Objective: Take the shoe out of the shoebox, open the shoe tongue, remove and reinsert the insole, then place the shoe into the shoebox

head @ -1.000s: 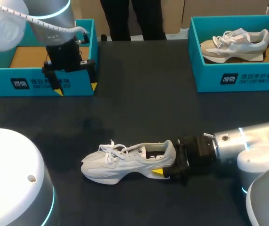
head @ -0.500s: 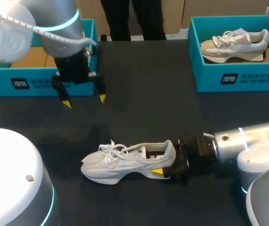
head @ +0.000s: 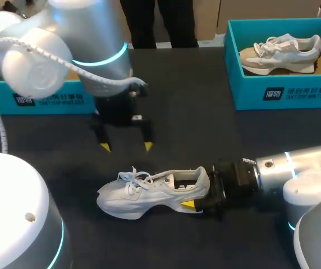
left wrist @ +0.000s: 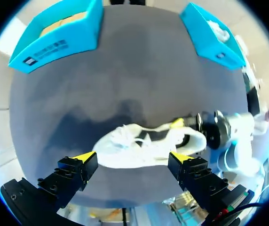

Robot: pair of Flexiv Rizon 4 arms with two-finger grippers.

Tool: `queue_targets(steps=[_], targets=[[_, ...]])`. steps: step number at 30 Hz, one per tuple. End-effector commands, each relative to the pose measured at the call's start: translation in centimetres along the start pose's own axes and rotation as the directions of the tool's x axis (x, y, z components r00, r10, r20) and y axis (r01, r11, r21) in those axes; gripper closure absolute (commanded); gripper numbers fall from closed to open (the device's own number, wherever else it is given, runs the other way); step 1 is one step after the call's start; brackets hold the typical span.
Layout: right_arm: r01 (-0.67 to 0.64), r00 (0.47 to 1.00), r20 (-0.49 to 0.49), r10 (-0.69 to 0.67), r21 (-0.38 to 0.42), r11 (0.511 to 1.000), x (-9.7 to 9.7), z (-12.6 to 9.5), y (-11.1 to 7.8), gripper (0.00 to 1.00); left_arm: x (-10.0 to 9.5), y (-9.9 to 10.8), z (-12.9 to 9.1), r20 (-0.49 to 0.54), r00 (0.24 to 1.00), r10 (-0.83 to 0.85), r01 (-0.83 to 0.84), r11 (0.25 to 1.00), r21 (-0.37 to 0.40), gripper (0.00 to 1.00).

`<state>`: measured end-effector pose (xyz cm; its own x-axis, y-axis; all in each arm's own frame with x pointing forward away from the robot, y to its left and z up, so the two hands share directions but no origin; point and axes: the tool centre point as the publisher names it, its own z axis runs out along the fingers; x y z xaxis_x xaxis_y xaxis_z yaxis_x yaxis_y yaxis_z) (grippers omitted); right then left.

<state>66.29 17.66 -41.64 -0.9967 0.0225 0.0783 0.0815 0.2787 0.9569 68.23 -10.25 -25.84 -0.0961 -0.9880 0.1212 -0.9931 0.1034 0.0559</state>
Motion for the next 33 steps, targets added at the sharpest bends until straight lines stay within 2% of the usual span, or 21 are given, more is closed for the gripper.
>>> queue_targets(steps=[1,14,21,33], targets=[[-0.001,1.000,-0.001,0.001,0.005,1.000,-0.1,0.1,0.1,1.00,3.6,0.2,1.1,0.030,0.999,0.039,-0.038,0.998,-0.048,0.00],[-0.001,1.000,-0.001,0.001,0.005,1.000,-0.1,0.1,0.1,1.00,3.6,0.2,1.2,0.027,0.999,0.040,-0.039,0.998,-0.049,0.00],[-0.001,1.000,-0.001,0.001,0.005,1.000,-0.1,0.1,0.1,1.00,6.5,2.2,4.0,0.077,0.996,0.052,-0.048,0.997,-0.063,0.00],[-0.001,1.000,-0.001,0.001,0.005,1.000,-0.1,0.1,0.1,1.00,7.9,1.9,6.8,0.150,0.989,-0.011,0.027,0.994,-0.102,0.00]])
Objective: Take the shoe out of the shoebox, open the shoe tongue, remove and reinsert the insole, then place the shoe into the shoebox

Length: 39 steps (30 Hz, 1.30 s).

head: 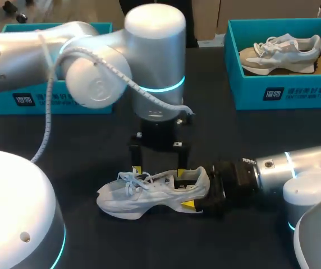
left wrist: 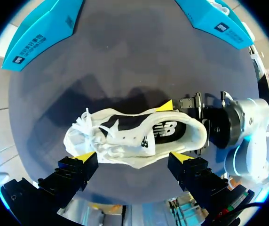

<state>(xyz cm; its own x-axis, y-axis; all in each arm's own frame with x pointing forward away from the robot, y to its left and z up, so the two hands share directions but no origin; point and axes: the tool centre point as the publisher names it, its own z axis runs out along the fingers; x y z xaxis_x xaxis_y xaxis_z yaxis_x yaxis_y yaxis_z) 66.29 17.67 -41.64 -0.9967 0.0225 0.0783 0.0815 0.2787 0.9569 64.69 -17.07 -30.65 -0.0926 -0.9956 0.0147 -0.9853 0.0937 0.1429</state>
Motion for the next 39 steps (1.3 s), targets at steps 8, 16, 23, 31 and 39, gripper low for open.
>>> queue_targets(steps=[8,16,23,31,39], targets=[[-0.001,1.000,-0.001,0.001,0.005,1.000,-0.1,0.1,0.1,1.00,2.2,-0.3,1.6,0.163,0.986,-0.023,0.027,0.999,-0.023,0.00],[-0.001,1.000,-0.001,0.001,0.005,1.000,-0.1,0.1,0.1,1.00,2.0,-0.3,2.5,0.235,0.970,-0.058,0.069,0.997,-0.040,0.00],[-0.001,1.000,-0.001,0.001,0.005,1.000,-0.1,0.1,0.1,1.00,1.5,-0.1,3.0,0.245,0.967,-0.067,0.082,0.995,-0.055,0.00],[-0.001,1.000,-0.001,0.001,0.005,1.000,-0.1,0.1,0.1,1.00,1.0,0.4,3.5,0.278,0.958,-0.070,0.094,0.993,-0.073,0.00],[-0.001,1.000,-0.001,0.001,0.005,1.000,-0.1,0.1,0.1,1.00,0.5,0.7,3.8,0.303,0.951,-0.068,0.098,0.991,-0.085,0.00]])
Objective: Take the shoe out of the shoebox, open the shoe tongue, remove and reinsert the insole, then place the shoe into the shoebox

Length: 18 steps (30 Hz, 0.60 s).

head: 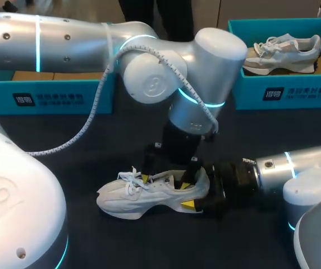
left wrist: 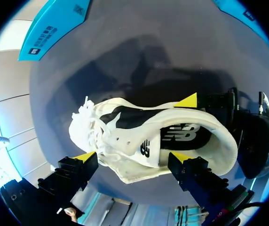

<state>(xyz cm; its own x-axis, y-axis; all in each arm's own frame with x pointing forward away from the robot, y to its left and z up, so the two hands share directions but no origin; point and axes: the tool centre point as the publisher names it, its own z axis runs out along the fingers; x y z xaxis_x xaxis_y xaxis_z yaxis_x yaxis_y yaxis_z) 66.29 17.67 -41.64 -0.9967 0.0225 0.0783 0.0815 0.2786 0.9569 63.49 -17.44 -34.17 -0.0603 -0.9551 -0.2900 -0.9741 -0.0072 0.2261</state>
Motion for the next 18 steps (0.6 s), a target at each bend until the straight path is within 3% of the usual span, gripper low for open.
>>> queue_targets(steps=[1,18], targets=[[-0.001,1.000,-0.001,0.001,0.005,1.000,-0.1,0.1,0.1,1.00,0.0,0.2,0.1,0.008,1.000,0.006,-0.006,1.000,-0.001,0.00],[-0.001,1.000,-0.001,0.001,0.005,1.000,-0.1,0.1,0.1,1.00,-1.3,0.4,0.9,0.035,0.999,-0.004,0.005,1.000,-0.020,0.00]])
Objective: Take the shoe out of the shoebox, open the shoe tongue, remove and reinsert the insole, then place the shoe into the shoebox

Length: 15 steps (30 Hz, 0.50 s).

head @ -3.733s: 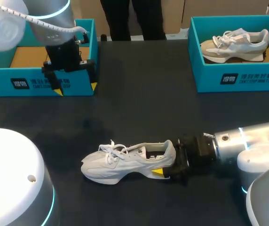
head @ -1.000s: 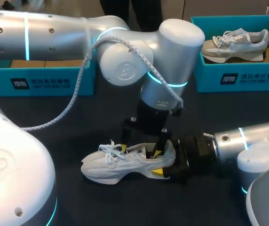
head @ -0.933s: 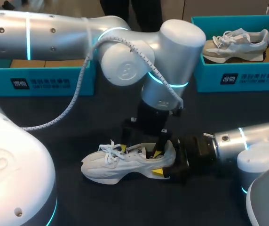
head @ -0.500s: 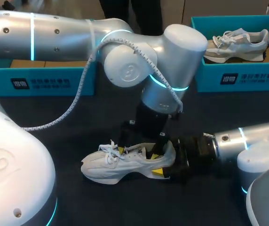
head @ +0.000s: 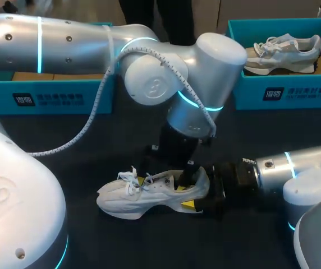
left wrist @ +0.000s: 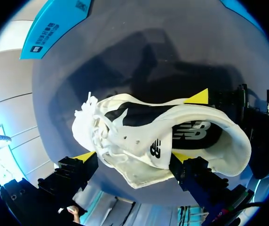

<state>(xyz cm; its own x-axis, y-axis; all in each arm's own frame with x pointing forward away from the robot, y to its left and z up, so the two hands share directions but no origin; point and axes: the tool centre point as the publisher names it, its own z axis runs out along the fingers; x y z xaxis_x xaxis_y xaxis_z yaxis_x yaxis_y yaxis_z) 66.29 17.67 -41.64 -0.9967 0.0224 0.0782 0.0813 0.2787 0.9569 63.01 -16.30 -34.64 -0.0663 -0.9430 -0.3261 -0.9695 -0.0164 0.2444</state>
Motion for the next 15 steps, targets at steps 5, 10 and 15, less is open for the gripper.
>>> queue_targets(steps=[5,10,15], targets=[[-0.001,1.000,-0.001,0.001,0.005,1.000,-0.1,0.1,0.1,1.00,-0.6,0.0,-0.4,-0.005,1.000,-0.010,0.010,1.000,0.010,0.00],[-0.001,1.000,-0.001,0.001,0.005,1.000,-0.1,0.1,0.1,1.00,-0.9,0.0,-0.8,-0.020,1.000,-0.019,0.019,1.000,0.018,0.00],[-0.001,1.000,-0.001,0.001,0.005,1.000,-0.1,0.1,0.1,1.00,-1.2,-0.1,-1.4,-0.053,0.998,-0.025,0.026,0.999,0.022,0.00]])
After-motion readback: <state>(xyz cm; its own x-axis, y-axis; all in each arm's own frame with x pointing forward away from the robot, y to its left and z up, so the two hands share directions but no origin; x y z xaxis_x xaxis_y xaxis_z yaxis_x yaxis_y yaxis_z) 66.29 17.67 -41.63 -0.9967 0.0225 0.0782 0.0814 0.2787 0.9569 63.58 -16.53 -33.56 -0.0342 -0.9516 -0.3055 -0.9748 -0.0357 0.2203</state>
